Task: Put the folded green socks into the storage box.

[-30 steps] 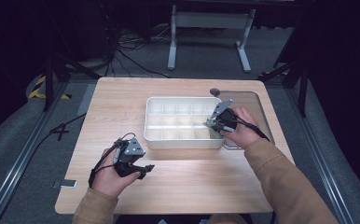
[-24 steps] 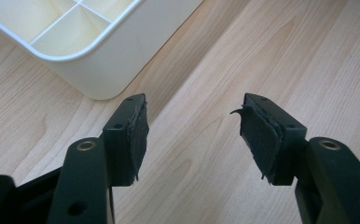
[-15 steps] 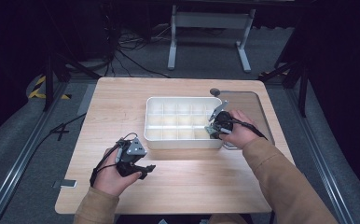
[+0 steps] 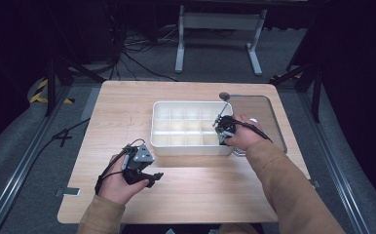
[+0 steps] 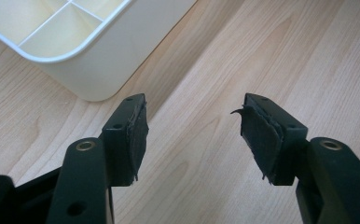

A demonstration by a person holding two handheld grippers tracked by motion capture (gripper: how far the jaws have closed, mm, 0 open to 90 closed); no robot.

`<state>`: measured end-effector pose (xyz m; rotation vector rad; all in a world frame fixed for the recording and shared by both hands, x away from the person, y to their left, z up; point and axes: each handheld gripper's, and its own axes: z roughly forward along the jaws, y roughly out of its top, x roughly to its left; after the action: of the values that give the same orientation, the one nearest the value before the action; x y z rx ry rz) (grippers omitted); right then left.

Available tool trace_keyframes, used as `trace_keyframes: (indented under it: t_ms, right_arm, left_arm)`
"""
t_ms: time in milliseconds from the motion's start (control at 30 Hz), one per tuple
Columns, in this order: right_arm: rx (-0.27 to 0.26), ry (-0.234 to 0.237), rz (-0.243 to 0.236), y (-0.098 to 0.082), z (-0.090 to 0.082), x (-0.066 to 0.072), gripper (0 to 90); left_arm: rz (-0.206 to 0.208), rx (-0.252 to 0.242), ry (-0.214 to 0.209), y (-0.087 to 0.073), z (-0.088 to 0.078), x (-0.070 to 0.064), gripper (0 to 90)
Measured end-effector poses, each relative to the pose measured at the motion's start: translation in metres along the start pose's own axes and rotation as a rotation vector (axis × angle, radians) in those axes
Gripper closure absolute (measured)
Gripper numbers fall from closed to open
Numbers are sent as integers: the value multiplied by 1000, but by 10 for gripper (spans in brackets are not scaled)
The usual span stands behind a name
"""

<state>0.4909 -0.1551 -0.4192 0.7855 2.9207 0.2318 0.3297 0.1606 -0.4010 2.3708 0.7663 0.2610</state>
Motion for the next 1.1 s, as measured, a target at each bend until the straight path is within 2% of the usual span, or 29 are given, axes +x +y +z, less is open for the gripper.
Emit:
trace_keyframes:
  t_ms: [133,167,233,267,300,333,433,467,567,700,733,767,800,867,967,1100]
  right_arm:
    - [34,25,37,5,2,-4,730]
    - [42,21,27,5,1,-4,721]
    - [26,21,37,3,-1,-4,678]
    - [4,24,58,0,-3,-5,645]
    - [4,24,58,0,-3,-5,645]
    - [-16,44,67,-2,-6,-6,625]
    - [-49,52,107,-4,-18,-3,519]
    - [-58,63,119,-5,-20,-3,512]
    - [-67,41,119,-3,-31,-4,512]
    - [-106,18,138,1,-35,-5,531]
    - [-107,18,145,2,-34,-6,565]
    - [-110,19,157,2,-32,-7,646]
    - [-110,23,165,2,-30,-8,675]
    - [-95,32,172,2,-28,-9,740]
    - [-65,36,188,2,-25,-9,761]
    - [-7,29,148,7,-7,-4,766]
  left_arm:
    - [3,-1,0,-1,-1,1,415]
    - [3,1,-2,-1,-1,1,415]
    - [-7,-2,-3,-2,-1,1,413]
    - [-9,0,-3,-2,-1,1,413]
    - [-9,0,-3,-2,-1,1,412]
    - [-8,0,-3,-2,0,2,412]
    - [-5,0,-4,-1,0,1,411]
    - [-6,-3,-5,-1,0,1,410]
    - [-6,-1,-5,-1,0,1,410]
    - [2,9,-7,0,1,1,409]
    - [0,6,-5,0,1,1,408]
    - [0,5,-9,-1,2,1,407]
    - [0,6,-8,-1,2,1,407]
    - [2,10,-9,-1,1,1,406]
    - [3,6,-8,-1,1,1,406]
    - [6,7,-7,-2,1,1,406]
